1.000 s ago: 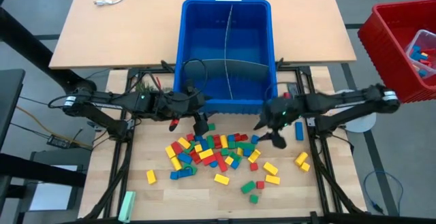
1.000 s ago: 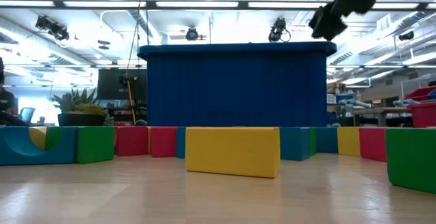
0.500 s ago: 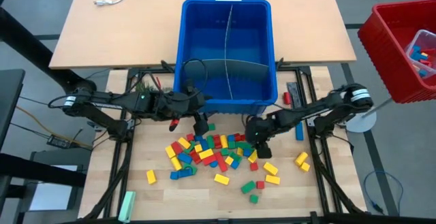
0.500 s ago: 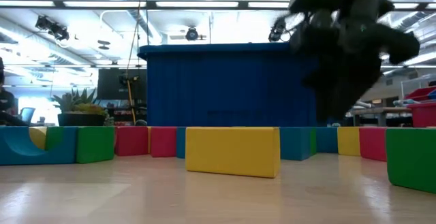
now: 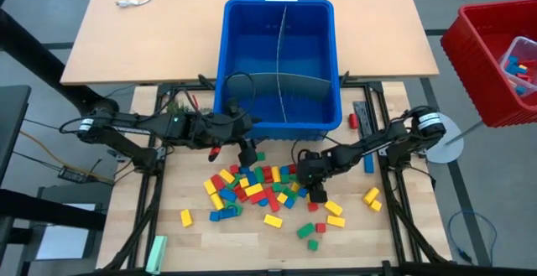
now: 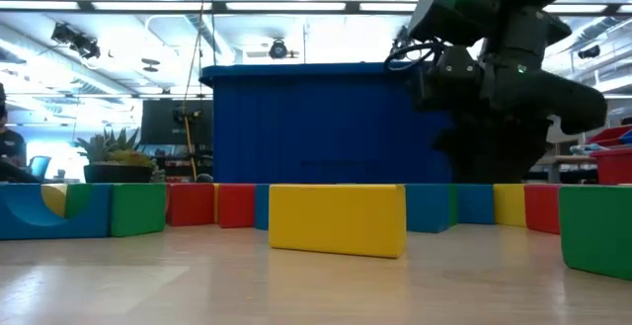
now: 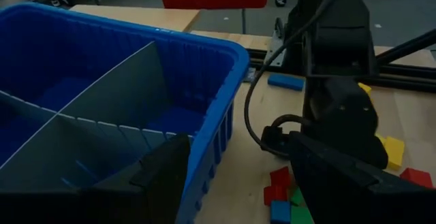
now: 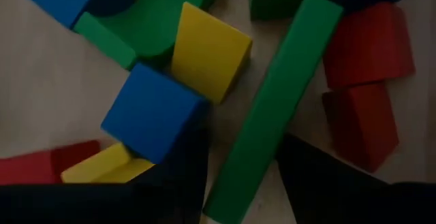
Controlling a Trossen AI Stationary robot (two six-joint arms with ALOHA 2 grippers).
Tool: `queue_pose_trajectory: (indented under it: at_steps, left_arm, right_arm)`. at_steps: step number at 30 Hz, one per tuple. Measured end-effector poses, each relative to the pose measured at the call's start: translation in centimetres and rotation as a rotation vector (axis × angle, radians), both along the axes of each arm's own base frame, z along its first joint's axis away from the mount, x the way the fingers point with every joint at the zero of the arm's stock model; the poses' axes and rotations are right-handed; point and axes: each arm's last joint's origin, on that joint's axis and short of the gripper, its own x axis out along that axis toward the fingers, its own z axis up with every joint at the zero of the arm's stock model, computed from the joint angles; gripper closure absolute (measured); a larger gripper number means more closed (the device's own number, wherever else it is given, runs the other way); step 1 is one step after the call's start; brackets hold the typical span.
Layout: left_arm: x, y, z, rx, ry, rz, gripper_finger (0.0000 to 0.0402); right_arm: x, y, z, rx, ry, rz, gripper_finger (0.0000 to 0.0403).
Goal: Sort blocks
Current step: Put the green block with the other green blocks into the blue bin
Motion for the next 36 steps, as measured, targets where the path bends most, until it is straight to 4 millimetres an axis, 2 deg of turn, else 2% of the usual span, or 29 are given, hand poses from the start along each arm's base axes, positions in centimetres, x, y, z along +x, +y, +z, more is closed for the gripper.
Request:
queue_pose_trajectory:
  at_steps: [4,6,10,11,15,17,23,25,28,32,36]
  left_arm:
    - [0.0,0.0,0.0,-0.001,-0.002,0.0,0.0144]
    - [0.1,0.0,0.0,-0.015,-0.006,0.007,0.0144]
    - [0.1,0.0,-0.1,-0.019,-0.006,0.009,0.0144]
    - [0.1,0.0,-0.1,-0.019,-0.006,0.009,0.0144]
    - [-0.3,0.1,0.3,-0.014,-0.016,0.014,0.0144]
    - [-1.1,0.1,1.1,0.002,-0.032,0.01,0.0144]
    - [-4.3,0.6,3.8,0.056,-0.083,0.041,0.0144]
    - [-5.5,0.9,4.7,0.072,-0.113,0.07,0.0144]
    - [-7.1,1.3,5.5,0.094,-0.125,0.112,0.0144]
    - [-8.0,1.6,5.6,0.103,-0.109,0.128,0.0144]
    - [-8.2,1.6,5.2,0.103,-0.069,0.128,0.0144]
  right_arm:
    - [0.1,-0.1,-0.1,0.0,0.002,-0.058,0.0252]
    - [0.0,-0.1,0.3,0.0,-0.016,-0.081,0.0278]
    - [-0.7,-0.4,1.5,-0.005,-0.032,-0.105,0.0361]
    - [-0.8,-0.4,2.2,0.0,-0.054,-0.106,0.0362]
    - [-1.9,-0.5,5.4,0.045,-0.14,-0.141,0.0362]
    - [-2.5,-0.6,7.7,0.068,-0.198,-0.161,0.0362]
    - [-3.7,-1.5,17.7,0.063,-0.549,-0.201,0.0361]
    - [-4.2,-2.8,21.0,-0.005,-0.673,-0.294,0.0361]
    - [-4.9,-5.7,23.8,-0.209,-0.773,-0.454,0.0361]
    - [-5.4,-10.6,25.7,-0.434,-0.839,-0.591,0.036]
    - [-5.6,-15.8,25.6,-0.544,-0.835,-0.702,0.036]
